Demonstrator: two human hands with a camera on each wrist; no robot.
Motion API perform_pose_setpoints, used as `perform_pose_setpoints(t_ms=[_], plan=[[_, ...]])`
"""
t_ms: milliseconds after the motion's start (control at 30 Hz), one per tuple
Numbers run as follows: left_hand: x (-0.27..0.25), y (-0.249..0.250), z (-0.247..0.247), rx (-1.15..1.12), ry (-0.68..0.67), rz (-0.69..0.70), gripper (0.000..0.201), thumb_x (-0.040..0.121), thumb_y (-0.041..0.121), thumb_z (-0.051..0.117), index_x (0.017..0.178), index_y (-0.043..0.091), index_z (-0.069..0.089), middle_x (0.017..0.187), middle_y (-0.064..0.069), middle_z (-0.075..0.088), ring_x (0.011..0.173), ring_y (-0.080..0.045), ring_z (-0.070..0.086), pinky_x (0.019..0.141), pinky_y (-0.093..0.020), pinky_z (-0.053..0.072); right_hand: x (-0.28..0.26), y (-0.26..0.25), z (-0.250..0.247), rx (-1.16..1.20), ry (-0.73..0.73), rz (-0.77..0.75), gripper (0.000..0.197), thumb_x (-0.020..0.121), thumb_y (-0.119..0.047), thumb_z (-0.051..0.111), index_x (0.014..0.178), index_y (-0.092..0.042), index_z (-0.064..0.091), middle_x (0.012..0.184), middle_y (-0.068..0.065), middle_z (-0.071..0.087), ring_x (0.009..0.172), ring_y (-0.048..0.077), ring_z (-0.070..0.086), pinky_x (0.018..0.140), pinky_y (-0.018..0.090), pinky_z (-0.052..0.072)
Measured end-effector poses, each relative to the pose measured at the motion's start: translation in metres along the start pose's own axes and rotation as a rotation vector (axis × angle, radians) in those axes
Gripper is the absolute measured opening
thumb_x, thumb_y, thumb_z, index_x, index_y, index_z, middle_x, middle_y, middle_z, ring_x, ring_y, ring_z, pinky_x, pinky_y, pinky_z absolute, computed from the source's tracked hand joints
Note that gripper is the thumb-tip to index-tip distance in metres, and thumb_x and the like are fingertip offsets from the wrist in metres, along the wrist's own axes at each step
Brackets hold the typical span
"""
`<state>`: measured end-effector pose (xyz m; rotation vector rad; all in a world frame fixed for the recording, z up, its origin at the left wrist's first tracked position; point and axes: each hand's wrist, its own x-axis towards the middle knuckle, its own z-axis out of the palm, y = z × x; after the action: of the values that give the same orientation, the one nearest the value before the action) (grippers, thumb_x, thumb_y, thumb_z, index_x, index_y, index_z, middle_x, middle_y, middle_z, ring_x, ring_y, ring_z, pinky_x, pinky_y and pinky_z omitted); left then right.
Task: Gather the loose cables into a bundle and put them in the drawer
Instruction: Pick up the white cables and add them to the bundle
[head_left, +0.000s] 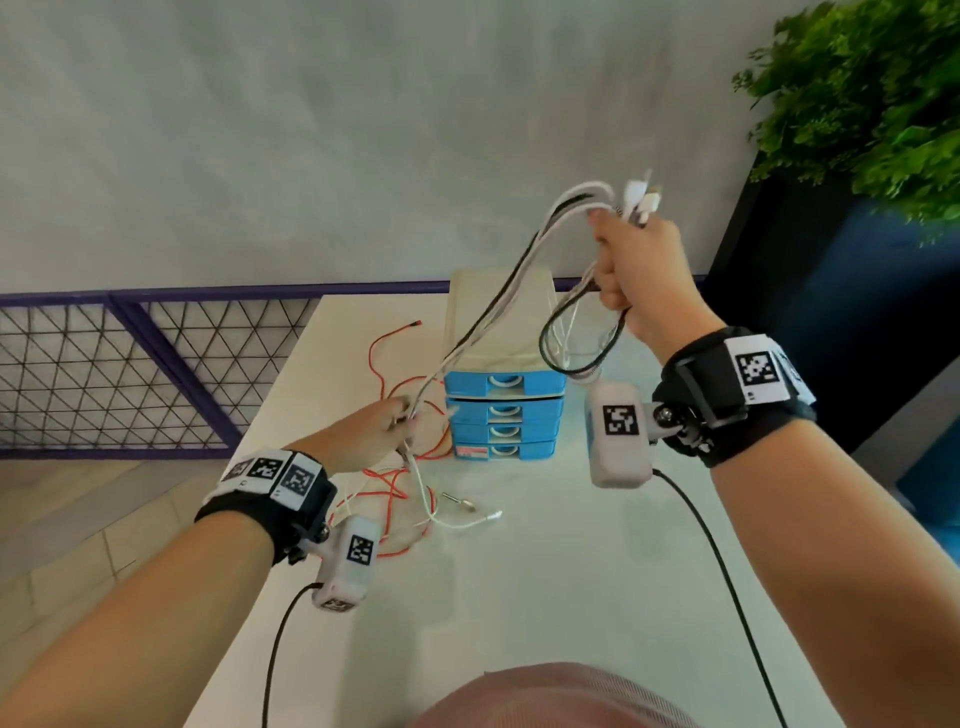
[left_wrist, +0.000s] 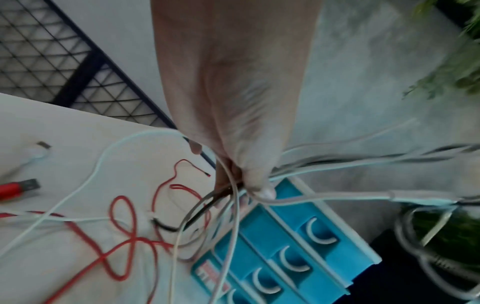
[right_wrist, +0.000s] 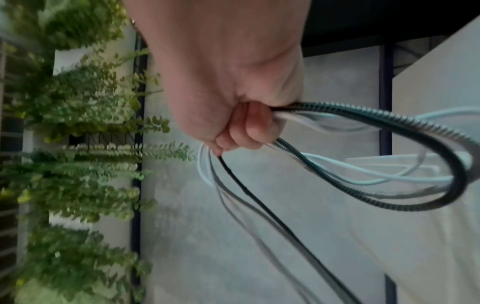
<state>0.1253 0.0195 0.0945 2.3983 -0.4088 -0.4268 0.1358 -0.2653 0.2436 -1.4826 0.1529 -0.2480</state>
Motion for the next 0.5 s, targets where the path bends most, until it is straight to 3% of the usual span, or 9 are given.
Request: perform_pose_setpoints(t_ms=[133, 200, 267, 333, 367, 400, 433, 500], plan=[[-0.006, -0.024, 0.008, 0.054, -0.053, -0.155, 0.028, 0.098, 0.037, 0.041, 0.077, 0.026, 0.056, 0.082, 0.006, 0.061, 0.083, -0.013, 0.058, 0.083, -0.021, 0.044, -0.002, -0.012, -0.003, 0.128, 0.004, -0.038, 0.025, 0.096, -0.017, 0.051, 0.072, -0.017, 0.044, 0.042, -0.009, 0.033, 0.035, 0.007, 0.025, 0.035, 0.019, 0.019], [-0.007, -0.029, 0.01, 0.13, -0.087, -0.209, 0.032, 0.087, 0.052, 0.043, 0.084, 0.024, 0.06, 0.091, 0.001, 0.068, 0.091, -0.018, 0.062, 0.095, -0.033, 0.045, -0.004, -0.011, 0.0, 0.154, -0.01, -0.03, 0.026, 0.096, -0.018, 0.051, 0.072, -0.017, 0.044, 0.043, -0.009, 0.033, 0.035, 0.007, 0.024, 0.034, 0.018, 0.019], [-0.008, -0.028, 0.013, 0.271, -0.078, -0.253, 0.033, 0.086, 0.046, 0.045, 0.096, 0.018, 0.059, 0.09, -0.002, 0.067, 0.093, -0.024, 0.06, 0.104, -0.041, 0.037, -0.006, -0.007, 0.004, 0.183, -0.022, -0.008, 0.026, 0.096, -0.018, 0.051, 0.072, -0.017, 0.043, 0.043, -0.009, 0.032, 0.035, 0.007, 0.024, 0.034, 0.018, 0.019], [-0.01, -0.024, 0.017, 0.389, -0.036, -0.264, 0.024, 0.093, 0.033, 0.042, 0.095, 0.013, 0.056, 0.077, 0.004, 0.058, 0.089, -0.023, 0.054, 0.111, -0.042, 0.02, -0.007, -0.005, 0.006, 0.218, -0.017, 0.017, 0.027, 0.096, -0.017, 0.051, 0.071, -0.018, 0.042, 0.043, -0.009, 0.032, 0.034, 0.006, 0.024, 0.033, 0.017, 0.019], [-0.01, -0.024, 0.018, 0.416, -0.021, -0.265, 0.02, 0.092, 0.03, 0.041, 0.088, 0.015, 0.054, 0.073, 0.005, 0.054, 0.085, -0.022, 0.053, 0.111, -0.042, 0.019, -0.008, -0.004, 0.006, 0.234, -0.01, 0.023, 0.027, 0.096, -0.017, 0.051, 0.071, -0.018, 0.042, 0.042, -0.01, 0.032, 0.033, 0.006, 0.024, 0.033, 0.017, 0.019], [-0.01, -0.026, 0.02, 0.431, -0.002, -0.259, 0.017, 0.091, 0.028, 0.041, 0.08, 0.018, 0.049, 0.069, 0.006, 0.051, 0.08, -0.022, 0.052, 0.106, -0.04, 0.026, -0.008, -0.004, 0.007, 0.246, -0.002, 0.025, 0.027, 0.096, -0.017, 0.051, 0.071, -0.018, 0.041, 0.042, -0.01, 0.033, 0.033, 0.006, 0.024, 0.033, 0.017, 0.019], [-0.011, -0.028, 0.019, 0.416, 0.013, -0.264, 0.017, 0.089, 0.029, 0.042, 0.075, 0.019, 0.045, 0.067, 0.005, 0.051, 0.075, -0.023, 0.051, 0.095, -0.038, 0.037, -0.009, -0.005, 0.007, 0.253, 0.006, 0.023, 0.027, 0.096, -0.017, 0.051, 0.071, -0.018, 0.041, 0.042, -0.01, 0.033, 0.033, 0.006, 0.025, 0.033, 0.017, 0.019], [-0.011, -0.036, 0.019, 0.326, 0.038, -0.263, 0.023, 0.088, 0.039, 0.049, 0.075, 0.02, 0.047, 0.071, 0.002, 0.056, 0.071, -0.023, 0.055, 0.071, -0.036, 0.044, -0.009, -0.007, 0.008, 0.258, 0.016, 0.009, 0.027, 0.096, -0.016, 0.051, 0.071, -0.018, 0.041, 0.043, -0.009, 0.033, 0.034, 0.007, 0.024, 0.033, 0.017, 0.019]])
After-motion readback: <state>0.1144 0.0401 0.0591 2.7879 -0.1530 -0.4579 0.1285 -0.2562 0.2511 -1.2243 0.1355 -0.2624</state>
